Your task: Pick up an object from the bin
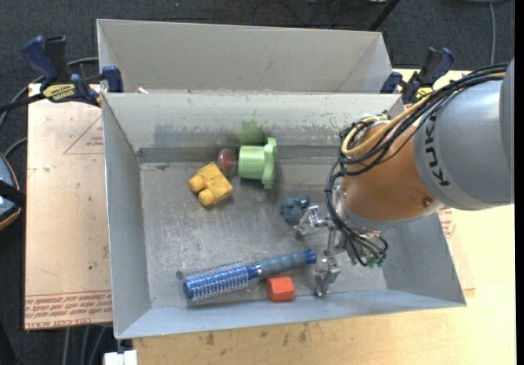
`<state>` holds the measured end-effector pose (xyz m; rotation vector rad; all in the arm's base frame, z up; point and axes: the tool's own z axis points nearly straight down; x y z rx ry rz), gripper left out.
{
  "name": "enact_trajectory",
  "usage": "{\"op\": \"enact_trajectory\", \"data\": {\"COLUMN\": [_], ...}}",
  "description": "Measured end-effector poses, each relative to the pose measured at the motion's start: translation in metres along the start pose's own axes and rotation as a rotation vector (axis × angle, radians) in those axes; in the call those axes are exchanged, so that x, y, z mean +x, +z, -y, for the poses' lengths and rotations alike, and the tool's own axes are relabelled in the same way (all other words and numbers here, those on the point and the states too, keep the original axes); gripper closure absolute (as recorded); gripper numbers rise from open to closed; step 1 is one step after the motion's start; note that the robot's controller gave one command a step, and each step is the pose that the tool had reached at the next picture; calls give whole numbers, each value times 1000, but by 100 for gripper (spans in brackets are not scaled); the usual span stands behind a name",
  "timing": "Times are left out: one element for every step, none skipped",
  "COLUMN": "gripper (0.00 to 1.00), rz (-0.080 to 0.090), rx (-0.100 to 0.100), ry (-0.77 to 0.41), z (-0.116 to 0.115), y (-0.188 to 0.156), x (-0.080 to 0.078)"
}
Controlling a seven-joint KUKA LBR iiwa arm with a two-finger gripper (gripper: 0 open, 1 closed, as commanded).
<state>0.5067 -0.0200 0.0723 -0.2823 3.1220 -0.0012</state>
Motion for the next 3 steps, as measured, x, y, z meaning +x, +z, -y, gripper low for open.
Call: {"op": "enact_trajectory", "data": {"gripper": [100, 100, 100], "rz": [2, 19, 4], "rx": [0, 2, 2], "ry": [-3, -308, -278], "z": [0, 29, 49], "y": [-3, -3, -147], "x": [-1, 27, 9]}}
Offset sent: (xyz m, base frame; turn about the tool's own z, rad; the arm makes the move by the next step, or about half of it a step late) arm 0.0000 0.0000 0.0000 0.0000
